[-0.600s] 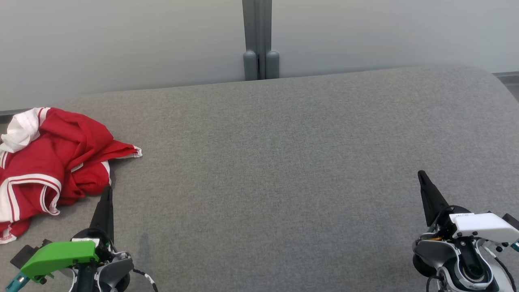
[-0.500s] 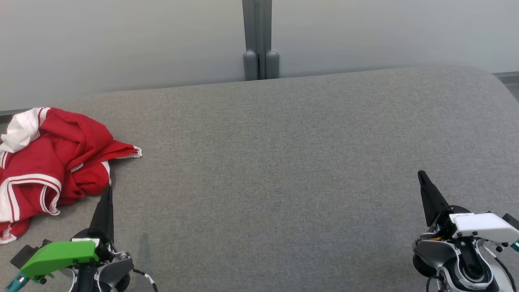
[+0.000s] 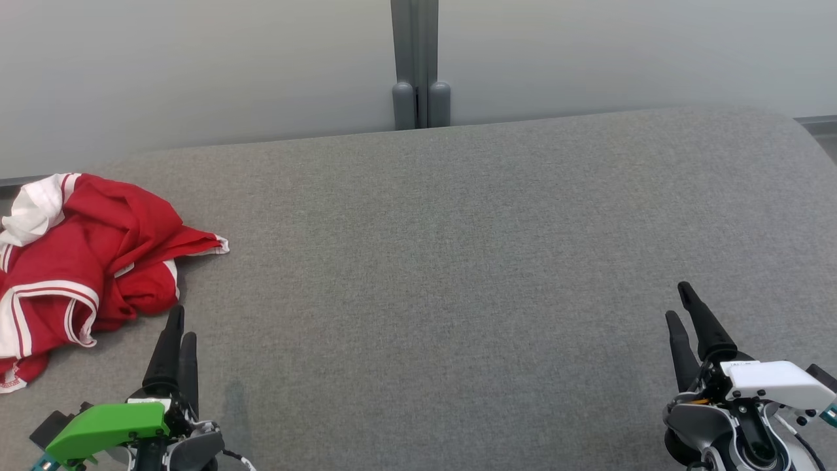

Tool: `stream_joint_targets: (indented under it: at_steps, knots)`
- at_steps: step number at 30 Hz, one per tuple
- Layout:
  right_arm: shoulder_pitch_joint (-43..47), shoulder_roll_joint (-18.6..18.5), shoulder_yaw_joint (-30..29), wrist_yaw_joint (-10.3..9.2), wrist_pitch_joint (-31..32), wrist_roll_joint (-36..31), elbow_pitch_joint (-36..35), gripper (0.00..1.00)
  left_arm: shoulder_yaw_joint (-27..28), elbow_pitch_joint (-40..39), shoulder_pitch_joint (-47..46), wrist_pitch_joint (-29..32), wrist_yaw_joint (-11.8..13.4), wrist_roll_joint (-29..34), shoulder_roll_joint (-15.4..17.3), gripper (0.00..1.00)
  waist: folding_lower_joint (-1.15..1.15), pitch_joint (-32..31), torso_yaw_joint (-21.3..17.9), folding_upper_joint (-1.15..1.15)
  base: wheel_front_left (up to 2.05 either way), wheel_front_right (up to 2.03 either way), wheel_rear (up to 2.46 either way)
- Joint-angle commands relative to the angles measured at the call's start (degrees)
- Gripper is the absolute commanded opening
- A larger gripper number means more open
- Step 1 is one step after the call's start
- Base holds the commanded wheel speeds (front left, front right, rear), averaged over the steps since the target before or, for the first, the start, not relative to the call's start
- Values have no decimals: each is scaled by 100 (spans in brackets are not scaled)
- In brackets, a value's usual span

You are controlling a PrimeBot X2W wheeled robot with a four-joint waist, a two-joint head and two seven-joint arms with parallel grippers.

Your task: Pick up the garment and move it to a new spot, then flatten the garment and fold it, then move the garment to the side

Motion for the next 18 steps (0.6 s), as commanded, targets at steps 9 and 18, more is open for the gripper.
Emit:
stream_joint_targets:
  at_steps: [9,18]
  knots:
    - [-83,-164,100,2,-307,-634,-283,100,-232,-232,-252,-317,0,384,135,100,0,-7,20,0,0,0,0]
    - [-51,-281,204,2,-536,-1949,-573,100,-348,-431,-351,-553,4,1522,223,100,0,-19,55,0,0,0,0]
